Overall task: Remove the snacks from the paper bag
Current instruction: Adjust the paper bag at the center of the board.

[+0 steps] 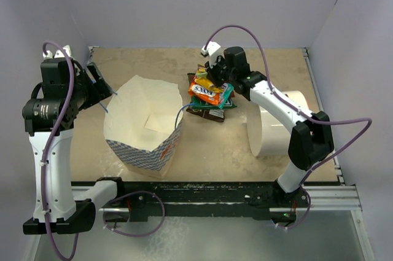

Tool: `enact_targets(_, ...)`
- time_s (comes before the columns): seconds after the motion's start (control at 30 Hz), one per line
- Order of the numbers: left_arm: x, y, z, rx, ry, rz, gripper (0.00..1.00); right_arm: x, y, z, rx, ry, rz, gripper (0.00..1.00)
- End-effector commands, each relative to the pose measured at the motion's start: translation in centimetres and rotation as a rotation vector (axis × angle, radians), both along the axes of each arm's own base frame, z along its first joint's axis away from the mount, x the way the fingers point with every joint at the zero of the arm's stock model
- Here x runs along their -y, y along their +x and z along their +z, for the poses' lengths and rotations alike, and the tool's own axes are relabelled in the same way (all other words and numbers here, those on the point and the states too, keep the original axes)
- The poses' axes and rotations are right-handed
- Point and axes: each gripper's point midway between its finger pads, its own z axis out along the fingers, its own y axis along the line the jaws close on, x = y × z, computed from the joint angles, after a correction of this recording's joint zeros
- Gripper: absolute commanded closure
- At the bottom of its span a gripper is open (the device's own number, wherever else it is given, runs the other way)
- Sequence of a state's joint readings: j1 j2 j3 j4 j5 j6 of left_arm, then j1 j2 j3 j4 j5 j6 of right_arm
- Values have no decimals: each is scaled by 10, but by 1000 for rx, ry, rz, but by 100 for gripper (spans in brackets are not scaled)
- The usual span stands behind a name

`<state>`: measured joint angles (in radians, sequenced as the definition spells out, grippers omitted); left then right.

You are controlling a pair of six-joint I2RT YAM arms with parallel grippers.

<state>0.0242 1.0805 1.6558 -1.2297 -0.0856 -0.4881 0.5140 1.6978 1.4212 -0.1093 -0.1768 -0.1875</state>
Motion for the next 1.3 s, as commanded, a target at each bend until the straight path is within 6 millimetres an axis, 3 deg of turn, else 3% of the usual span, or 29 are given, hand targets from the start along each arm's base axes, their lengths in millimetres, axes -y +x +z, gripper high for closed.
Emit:
enact_targets(0.0, -1, -3, 19, 59, 8, -2, 20, -6, -7, 2, -36, 24, 26, 93)
enact_targets(0.37, 3, -2, 29, 86, -6, -21, 11, 4, -7, 1, -31, 15, -32, 67)
enact_targets(0.5, 5, -3, 31, 92, -8, -31, 10, 3, -6, 15, 1, 26, -19, 57)
enact_targets(0.67, 6, -3, 31, 92, -12, -35, 10, 1, -6, 30, 28, 45, -11, 49)
enact_targets(0.87, 7, -3, 31, 94, -19, -41, 9, 3, -3, 30, 36, 42, -24, 39)
enact_targets(1.27, 12, -6, 30, 93, -41, -56, 9, 2, -1, 53, 89, 66, -23, 28)
